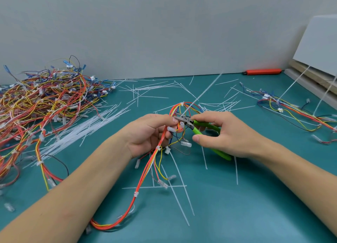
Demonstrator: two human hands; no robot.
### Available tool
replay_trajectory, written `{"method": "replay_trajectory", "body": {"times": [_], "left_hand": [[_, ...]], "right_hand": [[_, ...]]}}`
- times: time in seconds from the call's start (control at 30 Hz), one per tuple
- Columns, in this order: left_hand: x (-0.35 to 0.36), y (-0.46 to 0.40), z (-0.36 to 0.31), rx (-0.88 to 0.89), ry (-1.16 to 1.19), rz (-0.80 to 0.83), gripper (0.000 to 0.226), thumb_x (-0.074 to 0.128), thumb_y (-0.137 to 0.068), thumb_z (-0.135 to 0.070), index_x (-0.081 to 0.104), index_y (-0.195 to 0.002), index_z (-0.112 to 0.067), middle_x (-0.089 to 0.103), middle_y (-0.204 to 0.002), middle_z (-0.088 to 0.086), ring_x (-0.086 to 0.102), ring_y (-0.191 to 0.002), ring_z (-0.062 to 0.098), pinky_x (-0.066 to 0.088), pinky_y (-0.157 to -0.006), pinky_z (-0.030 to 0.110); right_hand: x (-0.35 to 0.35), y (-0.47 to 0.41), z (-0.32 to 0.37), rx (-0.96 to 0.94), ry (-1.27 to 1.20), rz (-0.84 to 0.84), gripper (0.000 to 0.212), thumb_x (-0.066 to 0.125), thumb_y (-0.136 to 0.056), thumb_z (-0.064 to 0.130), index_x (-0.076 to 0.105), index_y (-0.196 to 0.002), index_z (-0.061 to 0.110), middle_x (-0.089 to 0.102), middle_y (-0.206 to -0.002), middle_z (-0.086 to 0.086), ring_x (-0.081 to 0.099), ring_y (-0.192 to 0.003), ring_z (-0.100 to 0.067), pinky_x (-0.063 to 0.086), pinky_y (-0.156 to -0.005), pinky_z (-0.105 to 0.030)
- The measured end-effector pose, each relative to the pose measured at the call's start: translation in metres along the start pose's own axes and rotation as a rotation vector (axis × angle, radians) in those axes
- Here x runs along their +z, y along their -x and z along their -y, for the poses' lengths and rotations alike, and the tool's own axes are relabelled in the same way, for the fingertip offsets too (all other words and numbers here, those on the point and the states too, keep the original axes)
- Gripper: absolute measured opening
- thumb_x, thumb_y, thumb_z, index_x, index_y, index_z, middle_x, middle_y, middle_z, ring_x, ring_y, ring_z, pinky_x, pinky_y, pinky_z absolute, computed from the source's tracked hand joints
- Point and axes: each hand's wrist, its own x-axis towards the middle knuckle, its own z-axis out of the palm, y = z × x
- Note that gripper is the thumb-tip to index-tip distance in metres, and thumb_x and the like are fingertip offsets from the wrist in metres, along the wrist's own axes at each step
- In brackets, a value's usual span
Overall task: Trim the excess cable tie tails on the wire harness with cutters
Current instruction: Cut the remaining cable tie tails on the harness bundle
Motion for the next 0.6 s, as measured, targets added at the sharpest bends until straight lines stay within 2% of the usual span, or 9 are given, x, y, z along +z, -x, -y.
{"method": "replay_trajectory", "body": {"times": [0.13,0.3,0.47,0.6], "left_hand": [[-0.0018,-0.0018,0.0005,0.0,-0.029,-0.014,0.013,0.069,-0.073,-0.017,0.075,-0.062,-0.017,0.072,-0.074,0.003,0.053,-0.048,0.006,0.044,-0.049,0.015],[-0.0035,-0.0015,-0.0013,0.034,-0.139,0.008,0.015,0.068,-0.075,-0.018,0.076,-0.062,-0.017,0.072,-0.07,0.0,0.051,-0.046,0.005,0.041,-0.048,0.015],[-0.0061,-0.0003,-0.0031,0.062,-0.208,-0.026,0.004,0.071,-0.074,-0.016,0.072,-0.073,-0.012,0.073,-0.071,0.003,0.051,-0.046,0.004,0.038,-0.045,0.013],[-0.0073,0.0017,-0.0061,0.084,-0.255,-0.049,0.013,0.068,-0.089,-0.005,0.067,-0.077,-0.008,0.073,-0.068,0.004,0.053,-0.044,0.003,0.039,-0.041,0.01]], "right_hand": [[0.0003,0.0013,0.0025,0.006,0.012,-0.012,0.038,0.082,-0.088,0.026,0.073,-0.125,0.023,0.072,-0.106,0.009,0.066,-0.102,-0.016,0.052,-0.093,-0.037],[0.0009,0.0012,0.0021,0.021,-0.014,-0.004,0.037,0.083,-0.088,0.026,0.073,-0.125,0.025,0.072,-0.106,0.011,0.067,-0.102,-0.012,0.054,-0.092,-0.036],[0.001,0.0007,0.0003,0.021,-0.057,-0.001,0.038,0.084,-0.087,0.024,0.074,-0.124,0.026,0.073,-0.109,0.009,0.068,-0.104,-0.013,0.054,-0.094,-0.038],[0.0021,0.0008,0.0002,0.001,-0.035,0.003,0.039,0.085,-0.087,0.026,0.074,-0.124,0.026,0.073,-0.109,0.007,0.068,-0.104,-0.017,0.054,-0.094,-0.039]]}}
